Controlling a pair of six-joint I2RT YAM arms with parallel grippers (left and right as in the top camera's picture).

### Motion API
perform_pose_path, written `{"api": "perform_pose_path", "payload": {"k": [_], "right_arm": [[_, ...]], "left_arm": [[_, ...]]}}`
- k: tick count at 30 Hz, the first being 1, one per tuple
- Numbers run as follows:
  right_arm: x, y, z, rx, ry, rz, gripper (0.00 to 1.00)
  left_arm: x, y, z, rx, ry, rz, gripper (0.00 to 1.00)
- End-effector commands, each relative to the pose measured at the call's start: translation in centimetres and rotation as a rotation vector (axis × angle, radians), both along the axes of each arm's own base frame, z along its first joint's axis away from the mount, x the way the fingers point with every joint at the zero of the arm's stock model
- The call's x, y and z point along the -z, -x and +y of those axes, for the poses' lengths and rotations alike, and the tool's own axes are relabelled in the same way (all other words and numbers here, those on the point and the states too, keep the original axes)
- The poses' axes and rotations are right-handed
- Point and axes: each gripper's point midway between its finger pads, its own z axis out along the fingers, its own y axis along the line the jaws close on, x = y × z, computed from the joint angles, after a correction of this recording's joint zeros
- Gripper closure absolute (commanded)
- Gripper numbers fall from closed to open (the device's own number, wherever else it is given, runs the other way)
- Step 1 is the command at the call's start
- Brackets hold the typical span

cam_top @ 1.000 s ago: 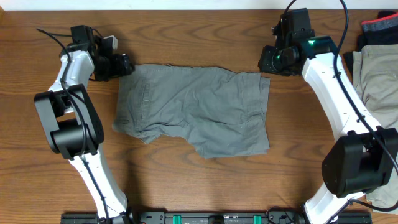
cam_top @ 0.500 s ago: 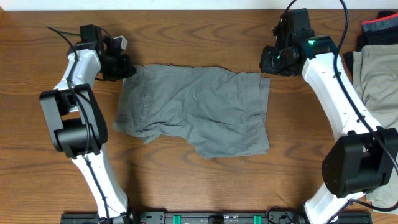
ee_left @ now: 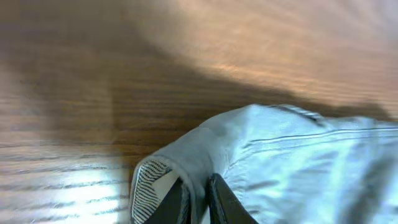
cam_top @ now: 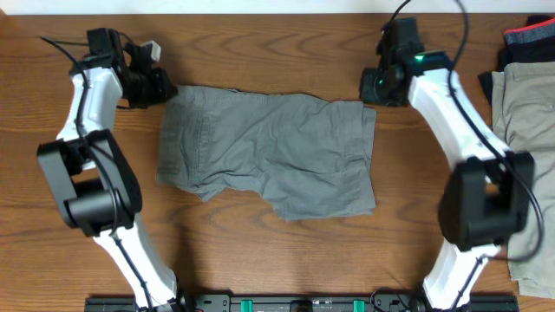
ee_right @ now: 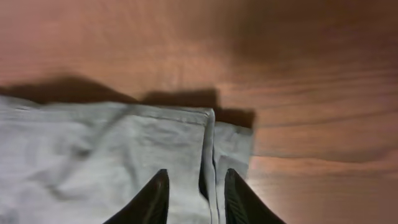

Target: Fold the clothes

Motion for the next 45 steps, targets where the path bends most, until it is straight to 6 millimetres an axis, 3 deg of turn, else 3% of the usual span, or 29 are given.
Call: {"api": "perform_pose_path", "payload": {"k": [1, 4, 11, 24, 30, 34, 40, 45], "right_arm": [[3.0, 0.3, 1.8, -0.071, -0.078, 0.061, 0.77], [4.6, -0.1, 2.4, -0.081, -0.108, 0.075, 0.77], [6.9, -0.5, 1.1, -0.045, -0.100, 0.100, 0.76], [5.4, -0.7, 0.1, -0.186, -0.315, 0.067, 0.76], [5.8, -0.5, -0.2, -0.178, -0.307, 0.078, 0.74], [7.2, 0.3, -0.7, -0.157, -0.278, 0.111, 0.72], [8.7, 1.7, 0.5, -0.174, -0.338, 0.127, 0.70], [8.1, 1.6, 2.0, -0.223, -0.425, 0.092, 0.72]], "left_arm": [[-3.4, -0.2, -0.1, 0.001, 0.004, -0.066, 0.87], [-3.8, -0.1, -0.2, 0.001, 0.002, -0.072, 0.87], [-3.6, 0.5, -0.3, 0.001, 0.009, -0.045, 0.87], [-3.5, 0.6, -0.2, 0.002, 0.004, -0.043, 0.86], [-3.5, 0.5, -0.2, 0.002, 0.003, -0.043, 0.86], [-3.5, 0.6, -0.2, 0.002, 0.004, -0.043, 0.86], [-3.5, 0.5, -0.2, 0.002, 0.004, -0.043, 0.85], [-3.5, 0.5, -0.2, 0.002, 0.004, -0.043, 0.85]]}}
